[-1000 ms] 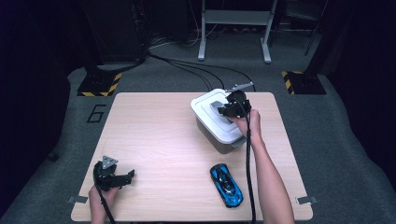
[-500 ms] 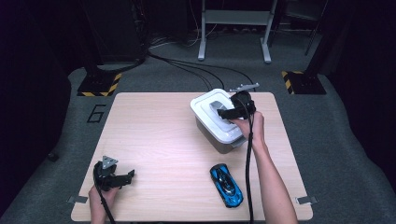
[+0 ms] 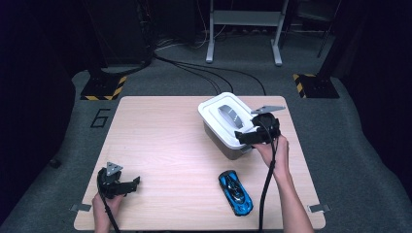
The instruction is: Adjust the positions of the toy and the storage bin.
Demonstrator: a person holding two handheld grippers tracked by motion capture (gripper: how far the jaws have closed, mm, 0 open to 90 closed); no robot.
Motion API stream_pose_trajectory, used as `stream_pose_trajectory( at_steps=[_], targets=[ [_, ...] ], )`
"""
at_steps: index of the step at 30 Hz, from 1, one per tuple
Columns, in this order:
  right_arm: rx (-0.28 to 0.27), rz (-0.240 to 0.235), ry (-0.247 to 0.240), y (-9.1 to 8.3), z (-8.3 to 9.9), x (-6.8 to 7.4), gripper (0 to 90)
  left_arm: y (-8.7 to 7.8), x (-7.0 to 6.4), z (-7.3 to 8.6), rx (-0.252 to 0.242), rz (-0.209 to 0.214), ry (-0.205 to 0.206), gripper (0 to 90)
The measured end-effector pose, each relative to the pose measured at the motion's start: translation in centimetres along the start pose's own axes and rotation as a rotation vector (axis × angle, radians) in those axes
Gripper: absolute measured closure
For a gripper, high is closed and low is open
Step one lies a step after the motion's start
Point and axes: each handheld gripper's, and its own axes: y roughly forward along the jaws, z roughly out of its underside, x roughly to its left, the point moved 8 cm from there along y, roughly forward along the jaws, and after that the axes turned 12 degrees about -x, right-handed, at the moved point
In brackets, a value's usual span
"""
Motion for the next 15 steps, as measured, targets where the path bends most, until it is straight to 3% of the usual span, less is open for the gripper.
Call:
stream_pose_trajectory(
  at_steps=[8,15],
  targets=[
    [0.006,0.015,0.023,-2.0,3.2,0.5,0.0,0.0,0.0,0.0,0.000,0.000,0.000,7.6],
    [0.037,0.008,0.034,-2.5,6.1,1.9,0.0,0.0,0.0,0.0,0.000,0.000,0.000,7.6]
  ],
)
